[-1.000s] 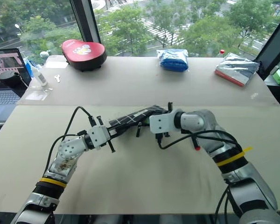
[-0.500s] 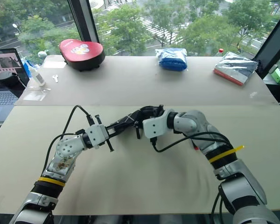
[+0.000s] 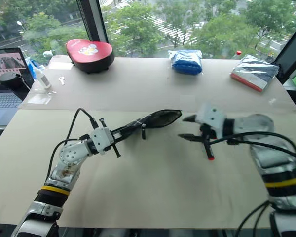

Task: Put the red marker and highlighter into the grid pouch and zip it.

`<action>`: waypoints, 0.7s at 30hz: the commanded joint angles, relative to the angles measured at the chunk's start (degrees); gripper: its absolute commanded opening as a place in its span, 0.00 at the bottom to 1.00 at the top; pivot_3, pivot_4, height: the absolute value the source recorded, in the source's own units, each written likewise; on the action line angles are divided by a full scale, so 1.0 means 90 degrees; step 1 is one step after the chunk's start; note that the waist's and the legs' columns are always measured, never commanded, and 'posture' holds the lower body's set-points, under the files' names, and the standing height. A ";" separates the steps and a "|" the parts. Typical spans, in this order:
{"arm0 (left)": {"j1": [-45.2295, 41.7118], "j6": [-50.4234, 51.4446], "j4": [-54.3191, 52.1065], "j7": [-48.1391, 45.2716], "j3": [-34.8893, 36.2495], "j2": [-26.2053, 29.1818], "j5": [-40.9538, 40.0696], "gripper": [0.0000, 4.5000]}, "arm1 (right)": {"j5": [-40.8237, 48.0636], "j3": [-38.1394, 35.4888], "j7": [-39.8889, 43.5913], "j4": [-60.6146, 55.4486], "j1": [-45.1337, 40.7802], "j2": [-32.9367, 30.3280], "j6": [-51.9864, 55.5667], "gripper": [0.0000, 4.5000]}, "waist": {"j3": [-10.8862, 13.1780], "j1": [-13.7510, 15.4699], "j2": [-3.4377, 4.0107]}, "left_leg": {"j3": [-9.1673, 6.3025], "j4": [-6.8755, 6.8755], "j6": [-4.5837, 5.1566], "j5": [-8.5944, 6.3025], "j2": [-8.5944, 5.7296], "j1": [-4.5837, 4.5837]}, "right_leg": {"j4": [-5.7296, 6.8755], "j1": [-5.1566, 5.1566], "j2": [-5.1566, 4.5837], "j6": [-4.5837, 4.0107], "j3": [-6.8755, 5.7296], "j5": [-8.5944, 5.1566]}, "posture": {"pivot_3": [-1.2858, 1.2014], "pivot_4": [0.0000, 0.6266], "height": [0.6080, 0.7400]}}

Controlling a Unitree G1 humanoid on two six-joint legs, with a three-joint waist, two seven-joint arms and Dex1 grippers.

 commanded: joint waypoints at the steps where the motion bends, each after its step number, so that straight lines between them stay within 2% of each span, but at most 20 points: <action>1: -0.0026 -0.0050 -0.0213 0.0055 0.0064 -0.0030 -0.0091 0.00 | 0.0830 -0.0967 -0.0591 -0.0702 0.0220 -0.0084 0.1122 0.65 | 0.0000 -0.0025 -0.0001 | -0.0001 0.0000 0.0022 -0.0015 -0.0001 0.0008 | -0.0001 0.0000 0.0000 -0.0002 0.0004 0.0003 | 0.52 0.24 1.00; 4: 0.0016 -0.0029 -0.0250 0.0077 0.0064 -0.0050 -0.0080 0.00 | 0.0243 -0.1121 -0.1730 -0.0762 0.0504 0.0020 0.1575 0.65 | 0.0000 0.0016 -0.0002 | -0.0005 0.0001 0.0037 -0.0028 -0.0004 0.0021 | -0.0002 0.0000 0.0000 -0.0002 0.0005 0.0002 | 0.52 0.24 1.00; 10: 0.0012 -0.0041 -0.0202 0.0057 0.0006 -0.0112 -0.0073 0.00 | -0.0310 -0.0815 -0.3167 -0.1021 0.0725 0.0342 0.2540 0.65 | 0.0000 0.0027 -0.0001 | -0.0004 0.0004 0.0013 -0.0013 -0.0012 0.0015 | 0.0006 -0.0007 -0.0002 -0.0004 0.0009 0.0004 | 0.52 0.24 1.00; 16: -0.0019 -0.0053 -0.0153 0.0049 -0.0001 -0.0167 -0.0059 0.00 | -0.0361 -0.0709 -0.3852 -0.1338 0.0860 0.0540 0.3671 0.65 | 0.0000 0.0024 -0.0002 | -0.0004 0.0006 -0.0005 -0.0002 -0.0013 0.0012 | 0.0003 -0.0007 -0.0002 -0.0004 0.0010 0.0005 | 0.52 0.24 1.00; 21: -0.0023 -0.0051 -0.0140 0.0056 -0.0009 -0.0212 -0.0054 0.00 | -0.0433 -0.0574 -0.4094 -0.1490 0.1027 0.0758 0.4016 0.65 | 0.0000 0.0021 -0.0001 | -0.0004 0.0007 0.0024 -0.0019 -0.0014 0.0013 | 0.0003 -0.0005 -0.0001 -0.0004 0.0010 0.0005 | 0.52 0.24 1.00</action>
